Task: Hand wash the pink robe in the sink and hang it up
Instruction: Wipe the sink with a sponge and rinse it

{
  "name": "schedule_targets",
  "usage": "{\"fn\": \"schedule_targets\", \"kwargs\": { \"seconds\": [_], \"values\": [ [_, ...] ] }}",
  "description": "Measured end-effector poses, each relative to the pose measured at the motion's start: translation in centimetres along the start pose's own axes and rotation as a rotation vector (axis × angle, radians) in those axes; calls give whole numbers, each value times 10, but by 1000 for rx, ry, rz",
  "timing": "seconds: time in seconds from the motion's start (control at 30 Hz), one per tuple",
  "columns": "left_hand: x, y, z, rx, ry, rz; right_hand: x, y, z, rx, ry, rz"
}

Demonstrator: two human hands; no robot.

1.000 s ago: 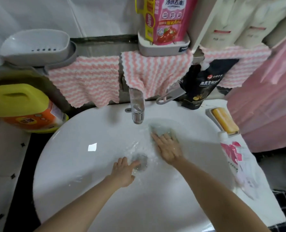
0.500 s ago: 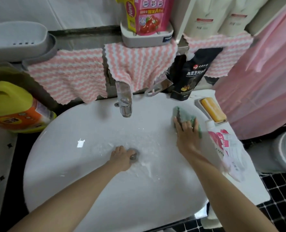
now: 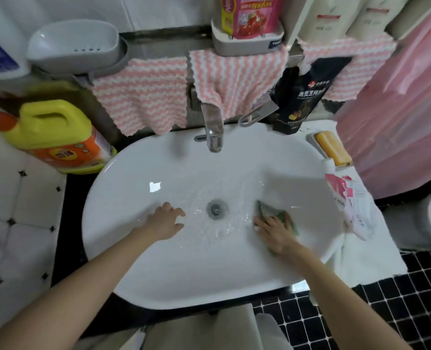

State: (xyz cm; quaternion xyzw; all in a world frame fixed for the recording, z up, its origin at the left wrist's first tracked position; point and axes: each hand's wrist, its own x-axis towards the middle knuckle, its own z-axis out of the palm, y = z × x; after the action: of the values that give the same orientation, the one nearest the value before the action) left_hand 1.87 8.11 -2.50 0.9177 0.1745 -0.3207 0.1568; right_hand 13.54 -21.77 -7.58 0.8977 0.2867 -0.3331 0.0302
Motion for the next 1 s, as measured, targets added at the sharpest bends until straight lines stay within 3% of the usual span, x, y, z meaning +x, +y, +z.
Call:
{"fn": "schedule_targets", "kwargs": {
  "seconds": [0.1, 0.33, 0.5, 0.67, 0.8, 0.9, 1.0],
  "values": [
    [-12, -18, 3, -113, 76, -18, 8, -16, 4, 25, 27, -89],
    [-39, -60, 7, -203, 188, -65, 42, -83, 8, 338, 168, -224],
    [-49, -80, 7, -223, 208, -98, 25, -102, 14, 437, 0, -403],
    [-48, -79, 7, -243, 205, -72, -8, -90, 3, 640, -298, -312],
    [-46, -68, 3, -256, 216, -46, -33, -69, -3, 572, -315, -329],
    [-44, -65, 1, -282, 226, -46, -50, -52, -5, 387, -220, -363],
    [-44, -64, 1, -290, 222, -48, -63, -37, -3, 115, -156, -194]
  ]
}}
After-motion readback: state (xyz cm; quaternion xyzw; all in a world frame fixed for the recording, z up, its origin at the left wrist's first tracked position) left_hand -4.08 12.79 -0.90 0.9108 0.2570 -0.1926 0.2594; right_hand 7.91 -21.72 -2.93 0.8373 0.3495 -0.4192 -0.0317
